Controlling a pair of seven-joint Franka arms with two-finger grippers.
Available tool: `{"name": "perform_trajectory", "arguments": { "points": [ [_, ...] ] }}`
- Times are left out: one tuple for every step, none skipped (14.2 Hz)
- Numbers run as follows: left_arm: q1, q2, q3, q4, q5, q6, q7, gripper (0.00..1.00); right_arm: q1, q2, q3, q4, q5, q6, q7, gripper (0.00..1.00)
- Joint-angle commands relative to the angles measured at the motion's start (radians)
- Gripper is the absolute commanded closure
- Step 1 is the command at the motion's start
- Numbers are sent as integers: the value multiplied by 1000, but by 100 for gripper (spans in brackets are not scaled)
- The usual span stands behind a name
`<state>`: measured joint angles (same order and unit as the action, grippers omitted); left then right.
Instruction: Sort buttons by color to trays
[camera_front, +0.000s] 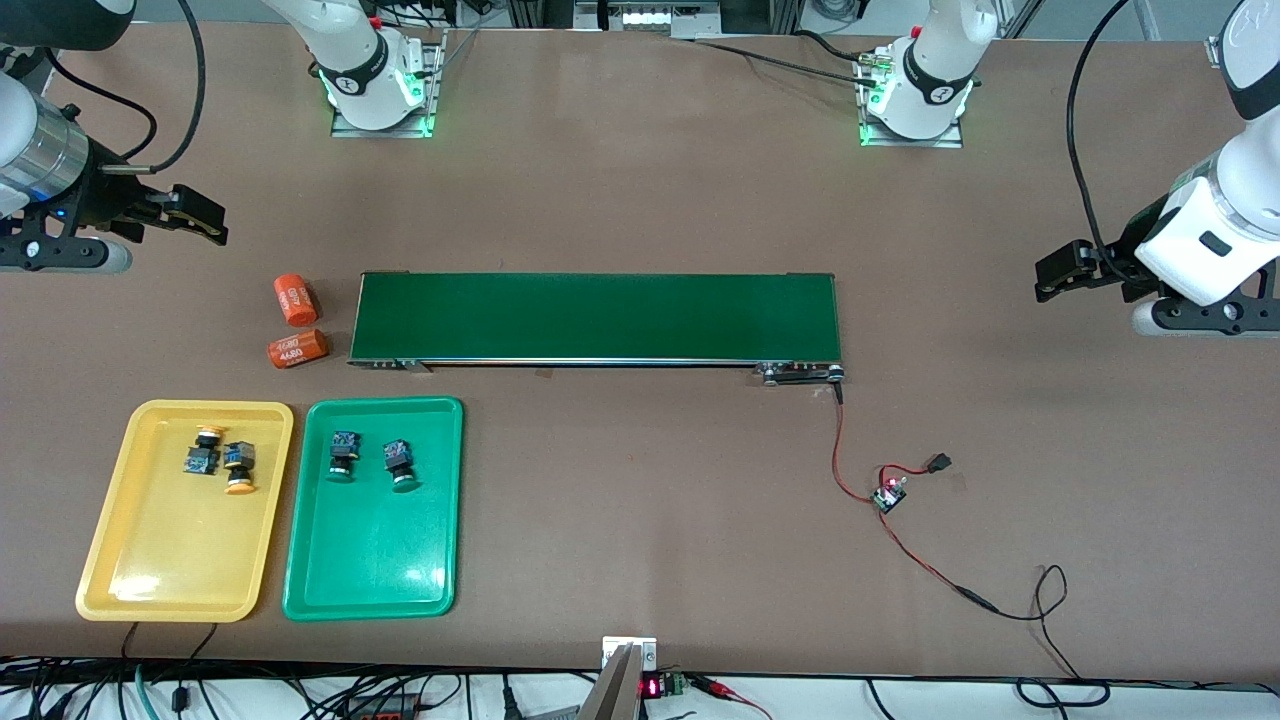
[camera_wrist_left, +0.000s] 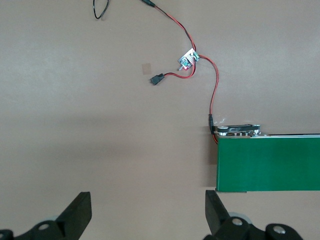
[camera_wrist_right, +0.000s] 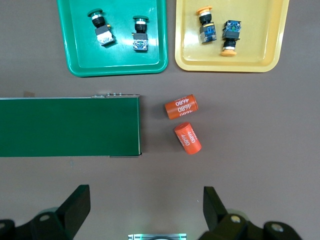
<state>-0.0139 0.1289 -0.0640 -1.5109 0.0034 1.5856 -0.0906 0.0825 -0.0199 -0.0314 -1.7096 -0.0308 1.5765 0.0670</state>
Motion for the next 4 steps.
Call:
{"name": "perform_trajectory", "arguments": {
  "points": [
    [0, 1, 1, 15, 9, -19, 20, 0, -3, -5, -4, 2, -12, -6, 0, 0],
    [0, 1, 1, 15, 9, -19, 20, 0, -3, -6, -2, 2, -12, -7, 0, 0],
    [0, 1, 1, 15, 9, -19, 20, 0, -3, -6, -4, 2, -12, -10, 2, 0],
    [2, 1, 3, 15, 9, -19, 20, 0, -3, -6, -4, 2, -11, -10, 0, 0]
  ]
}}
